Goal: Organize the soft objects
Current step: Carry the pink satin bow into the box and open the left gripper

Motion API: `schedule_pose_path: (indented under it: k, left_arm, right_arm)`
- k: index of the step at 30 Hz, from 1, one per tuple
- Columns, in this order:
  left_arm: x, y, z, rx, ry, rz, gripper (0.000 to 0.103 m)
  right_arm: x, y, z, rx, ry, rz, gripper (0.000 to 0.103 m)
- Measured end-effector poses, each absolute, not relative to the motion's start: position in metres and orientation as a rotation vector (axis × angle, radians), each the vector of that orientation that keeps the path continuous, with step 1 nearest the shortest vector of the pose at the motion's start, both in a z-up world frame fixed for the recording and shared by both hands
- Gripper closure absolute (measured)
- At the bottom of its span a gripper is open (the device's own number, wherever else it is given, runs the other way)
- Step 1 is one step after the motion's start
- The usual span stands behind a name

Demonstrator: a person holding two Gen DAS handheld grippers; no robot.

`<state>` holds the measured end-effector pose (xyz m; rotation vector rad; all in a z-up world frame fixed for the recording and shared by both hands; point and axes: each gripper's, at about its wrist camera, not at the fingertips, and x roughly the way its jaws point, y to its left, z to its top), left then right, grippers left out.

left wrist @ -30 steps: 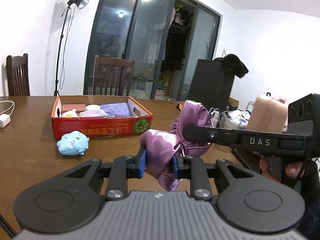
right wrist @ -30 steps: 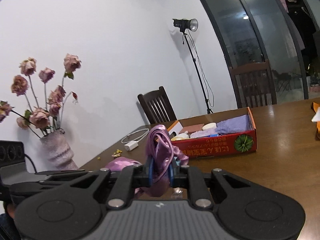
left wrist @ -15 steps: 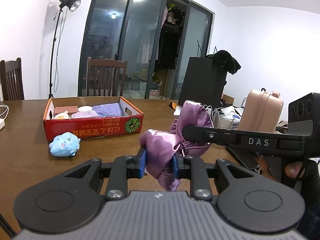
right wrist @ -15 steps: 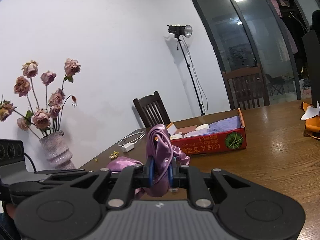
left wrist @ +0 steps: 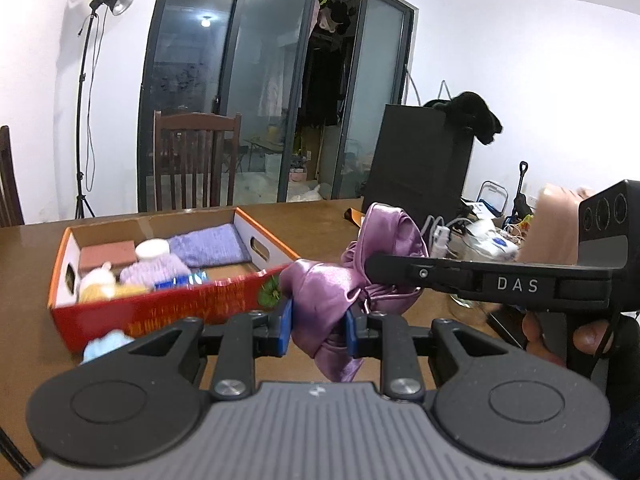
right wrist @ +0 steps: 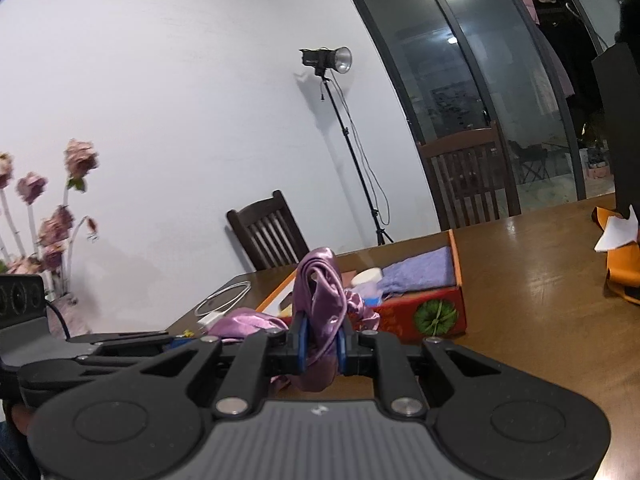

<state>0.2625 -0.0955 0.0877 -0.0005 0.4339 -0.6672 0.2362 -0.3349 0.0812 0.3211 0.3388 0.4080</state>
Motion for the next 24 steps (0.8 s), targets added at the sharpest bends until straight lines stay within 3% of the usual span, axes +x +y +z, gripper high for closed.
schedule_pose_path:
  k: [12,20,23,24]
  left_arm:
    - [0.432,-0.104,0.081,-0.056,0.551,-0.664,0.077]
    - [0.544,-0.119,0.043,-0.018,0.714,-0.589,0.076]
    - [0.564,-0.124,0.027,0.011,0.758,-0.565,0.073]
    - [0.567,-0.124,0.022,0.027,0.770,-0.552,0.067]
  right_arm:
    - [0.402,-0.348,0.070,0.407,0.436,0.411,0.089]
    - [0.510,-0.333,0.041,0.335,0.584,0.309,0.089]
    - [0.531,-0.316,0.029,0.228,0.637,0.270,0.089]
    - [0.536,-0.310,0.028,0.185,0.644,0.250,0.089]
